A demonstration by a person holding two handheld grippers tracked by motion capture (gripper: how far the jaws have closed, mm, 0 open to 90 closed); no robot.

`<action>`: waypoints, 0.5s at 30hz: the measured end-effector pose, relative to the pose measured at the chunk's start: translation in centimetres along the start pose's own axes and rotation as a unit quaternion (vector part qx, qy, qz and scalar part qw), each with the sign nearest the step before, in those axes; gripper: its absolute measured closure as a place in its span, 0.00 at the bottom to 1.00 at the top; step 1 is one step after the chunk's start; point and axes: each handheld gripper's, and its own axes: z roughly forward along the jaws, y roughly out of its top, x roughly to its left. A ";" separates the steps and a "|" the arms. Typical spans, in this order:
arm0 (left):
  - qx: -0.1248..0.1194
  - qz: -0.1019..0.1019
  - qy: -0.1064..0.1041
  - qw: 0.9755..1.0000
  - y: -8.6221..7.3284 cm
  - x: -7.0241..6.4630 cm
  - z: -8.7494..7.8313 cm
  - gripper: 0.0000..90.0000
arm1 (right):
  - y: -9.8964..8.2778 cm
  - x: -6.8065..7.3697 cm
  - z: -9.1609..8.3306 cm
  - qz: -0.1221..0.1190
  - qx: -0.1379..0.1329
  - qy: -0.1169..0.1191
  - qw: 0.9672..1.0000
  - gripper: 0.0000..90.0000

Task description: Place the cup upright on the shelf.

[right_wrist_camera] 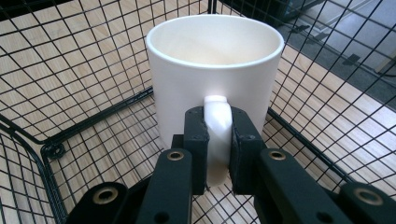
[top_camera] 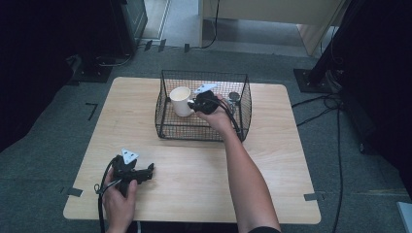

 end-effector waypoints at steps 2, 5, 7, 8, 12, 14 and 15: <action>0.000 0.000 0.000 1.000 0.0 0.0 0.0 0.10 | -0.1 -0.1 0.1 0.009 0.009 0.005 1.000 0.89; 0.000 0.000 0.000 1.000 0.0 0.0 0.0 0.10 | -0.1 -0.1 0.5 0.002 0.035 -0.007 0.999 0.88; 0.000 0.000 0.000 1.000 0.0 0.0 0.0 0.10 | -0.1 0.0 0.6 0.006 0.035 -0.011 0.999 0.87; 0.000 0.000 0.000 1.000 0.0 0.0 0.0 0.10 | 0.0 0.0 0.6 0.006 0.033 -0.013 0.999 0.86; 0.000 0.000 0.000 1.000 0.0 0.0 0.0 0.10 | -0.1 -0.1 0.7 0.016 0.045 -0.008 0.999 0.79; 0.000 0.000 0.000 1.000 0.0 0.0 0.0 0.10 | -0.1 -0.1 0.7 0.019 0.045 -0.008 0.999 0.72; 0.000 0.000 0.000 1.000 0.0 0.0 0.0 0.10 | -0.1 -0.2 0.6 0.027 0.045 -0.008 0.999 0.68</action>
